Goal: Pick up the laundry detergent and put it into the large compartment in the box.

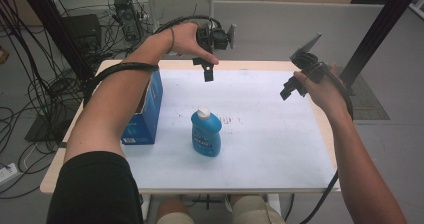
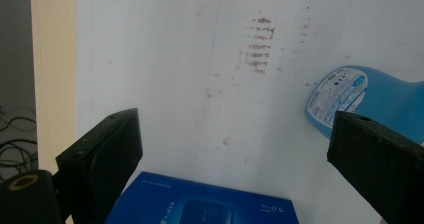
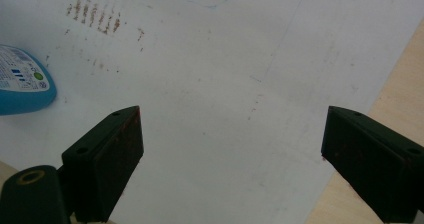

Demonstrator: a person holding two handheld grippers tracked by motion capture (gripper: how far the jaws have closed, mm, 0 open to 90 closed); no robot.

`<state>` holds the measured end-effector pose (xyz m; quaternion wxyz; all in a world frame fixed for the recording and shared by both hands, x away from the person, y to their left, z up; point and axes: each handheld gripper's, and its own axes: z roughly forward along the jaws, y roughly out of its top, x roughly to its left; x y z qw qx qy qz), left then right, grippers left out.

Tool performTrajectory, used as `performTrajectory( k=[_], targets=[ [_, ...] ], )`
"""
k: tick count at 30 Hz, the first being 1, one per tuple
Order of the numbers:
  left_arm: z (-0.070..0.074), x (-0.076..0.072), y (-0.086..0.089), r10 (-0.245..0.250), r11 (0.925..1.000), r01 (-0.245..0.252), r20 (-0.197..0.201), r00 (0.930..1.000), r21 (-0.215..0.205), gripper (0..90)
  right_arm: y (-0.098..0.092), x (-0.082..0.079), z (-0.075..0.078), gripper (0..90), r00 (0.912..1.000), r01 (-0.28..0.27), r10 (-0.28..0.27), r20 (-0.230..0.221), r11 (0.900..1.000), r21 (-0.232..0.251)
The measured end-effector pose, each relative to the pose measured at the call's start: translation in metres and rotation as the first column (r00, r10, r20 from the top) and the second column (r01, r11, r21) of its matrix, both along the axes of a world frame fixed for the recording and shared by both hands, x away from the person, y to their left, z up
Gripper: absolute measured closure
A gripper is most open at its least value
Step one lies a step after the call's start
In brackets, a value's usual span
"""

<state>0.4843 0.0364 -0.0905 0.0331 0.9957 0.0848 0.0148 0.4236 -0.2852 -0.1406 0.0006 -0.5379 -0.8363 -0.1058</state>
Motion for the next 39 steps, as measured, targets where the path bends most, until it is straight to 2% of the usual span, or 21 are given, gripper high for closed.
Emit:
performTrajectory(
  k=[9, 16, 28, 39],
  targets=[
    [0.003, -0.002, 0.002, 0.004, 1.0000, -0.004, -0.006, 1.0000, 0.000, 8.0, 0.000, -0.002, 0.001, 9.9, 1.0000, -0.003, 0.003, 0.005, 1.000, 0.000],
    [0.012, -0.009, 0.006, 0.001, 0.9999, -0.001, -0.006, 1.0000, -0.010, 7.7, -0.002, -0.005, 0.001, 9.8, 1.0000, -0.005, 0.005, 0.007, 1.000, 0.002],
    [0.027, -0.034, 0.010, -0.040, 0.9991, 0.040, 0.001, 0.9992, -0.017, 7.4, 0.002, -0.009, 0.001, 9.4, 1.0000, -0.009, 0.009, -0.004, 1.000, 0.005],
    [0.033, -0.060, 0.009, -0.105, 0.9941, 0.105, -0.012, 0.9944, -0.027, 7.1, 0.006, -0.016, 0.005, 9.4, 1.0000, -0.010, 0.010, -0.001, 1.000, 0.001]
  ],
)
